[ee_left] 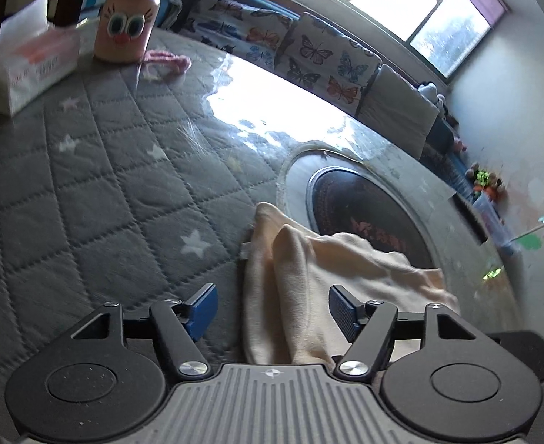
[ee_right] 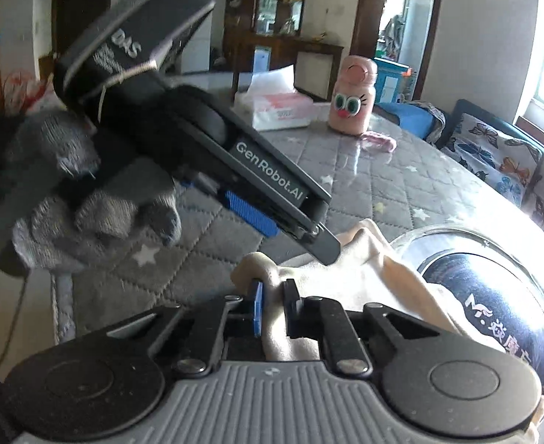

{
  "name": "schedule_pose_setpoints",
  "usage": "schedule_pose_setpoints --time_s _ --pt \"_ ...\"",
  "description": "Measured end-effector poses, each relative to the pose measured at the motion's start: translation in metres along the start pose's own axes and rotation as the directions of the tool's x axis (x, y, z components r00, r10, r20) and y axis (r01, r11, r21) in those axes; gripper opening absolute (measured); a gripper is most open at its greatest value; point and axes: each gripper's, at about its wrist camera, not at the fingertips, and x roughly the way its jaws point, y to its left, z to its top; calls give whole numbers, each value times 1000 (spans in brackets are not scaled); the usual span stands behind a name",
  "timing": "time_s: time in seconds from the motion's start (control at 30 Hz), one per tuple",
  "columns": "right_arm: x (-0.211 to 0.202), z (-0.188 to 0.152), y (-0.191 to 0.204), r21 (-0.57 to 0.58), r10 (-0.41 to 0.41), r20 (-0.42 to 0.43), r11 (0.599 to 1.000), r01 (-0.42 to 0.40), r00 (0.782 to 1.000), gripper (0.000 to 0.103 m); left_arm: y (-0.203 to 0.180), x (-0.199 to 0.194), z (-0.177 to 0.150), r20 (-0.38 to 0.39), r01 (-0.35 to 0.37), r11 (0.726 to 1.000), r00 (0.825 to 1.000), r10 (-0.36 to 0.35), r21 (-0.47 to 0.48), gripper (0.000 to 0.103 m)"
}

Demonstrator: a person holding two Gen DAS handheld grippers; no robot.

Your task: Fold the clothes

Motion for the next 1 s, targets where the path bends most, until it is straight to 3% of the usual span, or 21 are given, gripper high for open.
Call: schedule_pose_setpoints --time_s 0.4,0.63,0.73,0.87,1.0 --pt "-24 -5 -20 74 23 76 997 -28 997 8 7 15 5 -67 28 975 997 -44 -221 67" --pt "-23 -7 -21 82 34 85 996 -41 996 8 18 19 1 -91 46 947 993 -79 -318 22" --pt "-22 -8 -20 83 42 77 995 -49 996 8 21 17 -2 -79 57 943 993 -88 -327 16" --pt "-27 -12 -23 100 48 72 993 -55 996 13 20 12 -3 -66 62 950 994 -86 -307 15" --pt "-43 -26 -36 162 -3 61 987 -7 998 14 20 11 -5 -65 55 954 995 -78 -295 15"
